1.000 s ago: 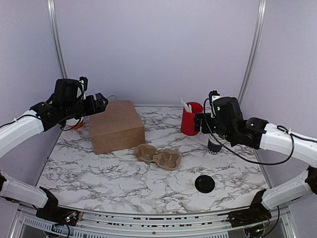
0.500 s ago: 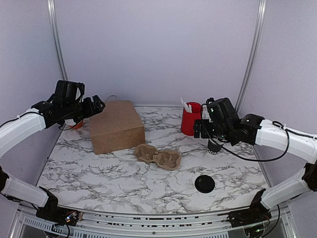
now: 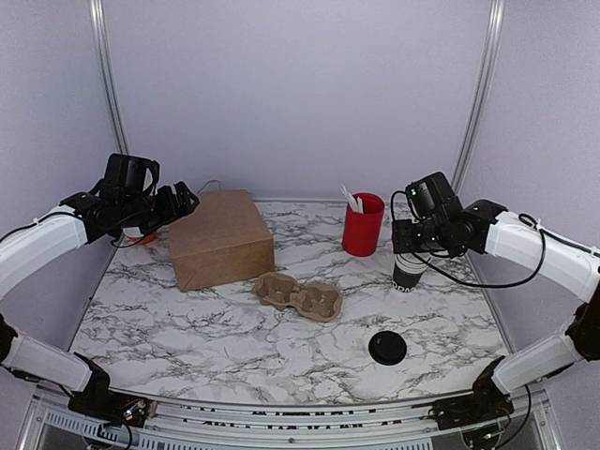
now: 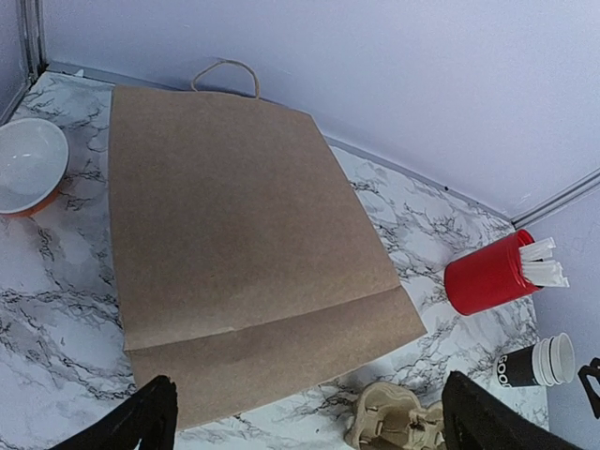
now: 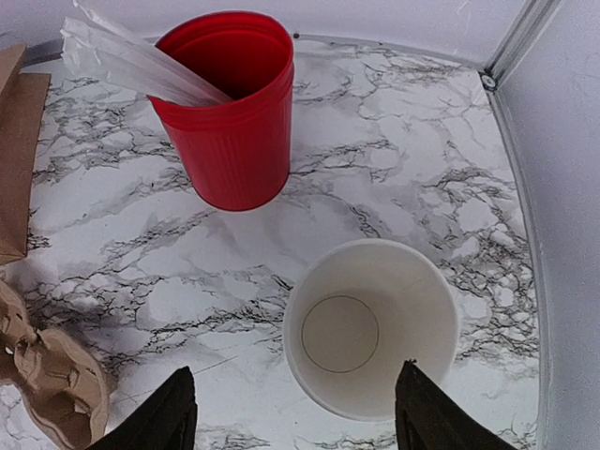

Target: Pack the takeout coffee

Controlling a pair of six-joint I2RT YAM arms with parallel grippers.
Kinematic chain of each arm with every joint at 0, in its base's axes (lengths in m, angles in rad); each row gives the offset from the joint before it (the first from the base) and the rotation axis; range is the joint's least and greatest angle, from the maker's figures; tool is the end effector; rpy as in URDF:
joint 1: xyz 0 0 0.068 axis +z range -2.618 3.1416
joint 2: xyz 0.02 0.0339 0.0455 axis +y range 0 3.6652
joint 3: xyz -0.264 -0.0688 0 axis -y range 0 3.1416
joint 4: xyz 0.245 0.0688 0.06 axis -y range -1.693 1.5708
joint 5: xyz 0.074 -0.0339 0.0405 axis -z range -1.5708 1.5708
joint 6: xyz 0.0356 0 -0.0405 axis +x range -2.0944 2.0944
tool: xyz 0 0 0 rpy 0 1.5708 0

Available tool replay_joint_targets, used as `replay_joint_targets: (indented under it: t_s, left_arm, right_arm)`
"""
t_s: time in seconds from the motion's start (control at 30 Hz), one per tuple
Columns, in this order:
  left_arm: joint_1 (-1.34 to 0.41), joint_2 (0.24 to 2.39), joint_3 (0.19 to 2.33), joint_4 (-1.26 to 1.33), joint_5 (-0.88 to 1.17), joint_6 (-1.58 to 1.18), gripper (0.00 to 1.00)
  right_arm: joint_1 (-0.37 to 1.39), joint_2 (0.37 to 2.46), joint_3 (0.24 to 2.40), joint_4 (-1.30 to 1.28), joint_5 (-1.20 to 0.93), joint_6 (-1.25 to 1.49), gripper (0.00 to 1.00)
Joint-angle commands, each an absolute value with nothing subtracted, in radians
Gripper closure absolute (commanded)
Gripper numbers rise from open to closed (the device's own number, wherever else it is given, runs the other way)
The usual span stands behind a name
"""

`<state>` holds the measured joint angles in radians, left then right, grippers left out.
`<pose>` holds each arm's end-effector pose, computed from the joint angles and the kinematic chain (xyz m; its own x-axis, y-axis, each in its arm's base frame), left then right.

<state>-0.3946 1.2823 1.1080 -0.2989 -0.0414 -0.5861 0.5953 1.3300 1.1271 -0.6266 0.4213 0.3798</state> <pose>0.2721 -0.1117 0.3333 -0.5441 -0.3720 -0.7520 0.0590 0.8771 -0.4766 0.2408 0.1455 0.3007 -0.6721 -0.0466 -0.7390 -0.0365 0.9989 -0.0298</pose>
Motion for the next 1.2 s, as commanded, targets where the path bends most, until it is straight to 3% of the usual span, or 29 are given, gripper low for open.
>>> replay_joint_targets:
  t_s: [0.0,0.13,1.17]
  left_arm:
    - [-0.392,1.271,1.093,-0.288,-0.029,-0.597,0.01]
    - [-0.392,1.267,1.087,-0.283,-0.025,-0.603,0.01]
    - [-0.392,1.25,1.063,-0.279,-0.011,-0.624,0.01]
  right_arm:
    - [0.57,1.355,1.153,-0.646,0.345,0.335,0.33]
    - [0.557,1.385,1.159,-0.639,0.32,0.318,0.43]
    - [0.496,1.518,1.212,-0.613,0.298,0.247,0.83]
